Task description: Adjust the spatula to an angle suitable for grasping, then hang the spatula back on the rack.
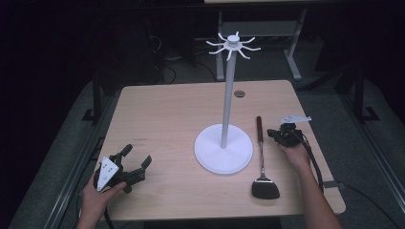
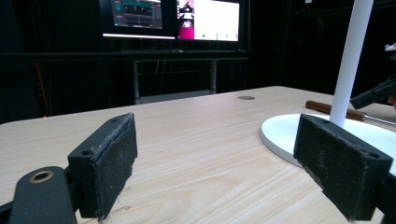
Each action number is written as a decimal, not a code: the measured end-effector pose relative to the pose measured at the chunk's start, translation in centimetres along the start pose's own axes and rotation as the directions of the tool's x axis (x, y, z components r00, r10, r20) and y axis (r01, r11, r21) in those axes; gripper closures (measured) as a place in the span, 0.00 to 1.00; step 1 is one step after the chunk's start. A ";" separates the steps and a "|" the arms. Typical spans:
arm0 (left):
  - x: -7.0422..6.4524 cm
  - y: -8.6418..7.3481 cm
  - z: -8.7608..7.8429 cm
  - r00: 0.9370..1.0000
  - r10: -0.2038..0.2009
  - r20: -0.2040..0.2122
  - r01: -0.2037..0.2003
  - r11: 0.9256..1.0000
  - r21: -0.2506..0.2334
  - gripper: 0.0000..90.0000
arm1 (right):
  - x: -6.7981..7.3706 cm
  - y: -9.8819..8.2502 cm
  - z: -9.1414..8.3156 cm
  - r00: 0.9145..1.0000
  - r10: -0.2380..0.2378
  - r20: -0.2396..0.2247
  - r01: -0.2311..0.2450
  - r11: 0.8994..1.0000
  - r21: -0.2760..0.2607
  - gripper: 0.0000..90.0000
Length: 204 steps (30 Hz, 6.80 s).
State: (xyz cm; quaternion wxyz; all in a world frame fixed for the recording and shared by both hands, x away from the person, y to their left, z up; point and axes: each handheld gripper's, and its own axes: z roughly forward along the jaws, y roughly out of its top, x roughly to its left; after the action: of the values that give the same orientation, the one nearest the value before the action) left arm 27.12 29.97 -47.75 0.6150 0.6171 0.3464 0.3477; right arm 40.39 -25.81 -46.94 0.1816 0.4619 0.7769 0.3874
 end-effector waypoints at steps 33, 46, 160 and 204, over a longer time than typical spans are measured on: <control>0.0 0.0 0.0 1.000 0.000 0.009 0.000 1.000 0.001 0.14 | 2.5 0.6 1.5 0.995 -0.067 -0.077 0.072 0.996 0.054 1.00; 0.0 0.0 0.0 1.000 -0.002 0.009 0.002 1.000 -0.001 0.14 | 3.1 0.8 1.7 0.991 -0.083 -0.102 0.089 0.994 0.056 1.00; -0.1 0.0 -0.1 1.000 0.001 0.015 -0.001 1.000 0.002 0.14 | 3.2 -3.6 -6.0 0.999 -0.026 -0.020 0.031 0.955 0.295 1.00; -0.1 0.0 -0.1 1.000 -0.001 0.015 0.001 1.000 0.003 0.14 | 1.4 5.7 -1.7 0.997 0.019 -0.069 0.011 0.910 0.415 0.73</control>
State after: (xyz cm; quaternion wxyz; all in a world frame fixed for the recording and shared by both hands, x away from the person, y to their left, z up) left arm 26.99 29.98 -47.76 0.6169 0.6206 0.3425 0.3421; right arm 41.91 -23.83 -41.34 0.0508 0.4776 0.8464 0.2302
